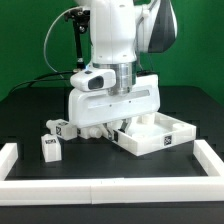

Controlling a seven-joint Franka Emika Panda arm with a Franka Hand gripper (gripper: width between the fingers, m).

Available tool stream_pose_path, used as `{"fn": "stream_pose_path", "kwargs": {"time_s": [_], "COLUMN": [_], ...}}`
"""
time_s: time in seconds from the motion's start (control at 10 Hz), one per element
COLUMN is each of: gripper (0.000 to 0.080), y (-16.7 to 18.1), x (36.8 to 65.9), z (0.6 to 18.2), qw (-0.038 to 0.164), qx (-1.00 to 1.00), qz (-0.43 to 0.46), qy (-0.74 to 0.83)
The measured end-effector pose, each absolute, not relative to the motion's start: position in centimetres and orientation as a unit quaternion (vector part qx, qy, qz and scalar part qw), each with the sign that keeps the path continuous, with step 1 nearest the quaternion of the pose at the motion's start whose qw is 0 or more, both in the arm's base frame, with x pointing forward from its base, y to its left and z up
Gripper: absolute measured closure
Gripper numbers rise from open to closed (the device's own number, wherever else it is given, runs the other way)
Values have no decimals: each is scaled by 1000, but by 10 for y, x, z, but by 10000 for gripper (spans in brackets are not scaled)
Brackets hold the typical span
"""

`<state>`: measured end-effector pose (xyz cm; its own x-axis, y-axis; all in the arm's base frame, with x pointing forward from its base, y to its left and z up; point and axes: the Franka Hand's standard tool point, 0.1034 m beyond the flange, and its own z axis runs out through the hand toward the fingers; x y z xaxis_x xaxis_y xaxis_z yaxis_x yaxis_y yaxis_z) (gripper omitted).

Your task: Assemble one leg

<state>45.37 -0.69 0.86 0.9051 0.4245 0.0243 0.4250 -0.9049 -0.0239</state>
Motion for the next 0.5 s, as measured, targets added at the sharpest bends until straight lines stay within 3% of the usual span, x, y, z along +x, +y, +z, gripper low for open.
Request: {"fn": "stream_pose_path", "kwargs": {"time_s": [0.3, 0.5], "gripper": [747, 747], "y": [1, 3], "x": [451, 454], "z": [14, 40], "qw": [19, 34], "qx": [-986, -996], "qz": [-6, 20], "qy": [-165, -86]}}
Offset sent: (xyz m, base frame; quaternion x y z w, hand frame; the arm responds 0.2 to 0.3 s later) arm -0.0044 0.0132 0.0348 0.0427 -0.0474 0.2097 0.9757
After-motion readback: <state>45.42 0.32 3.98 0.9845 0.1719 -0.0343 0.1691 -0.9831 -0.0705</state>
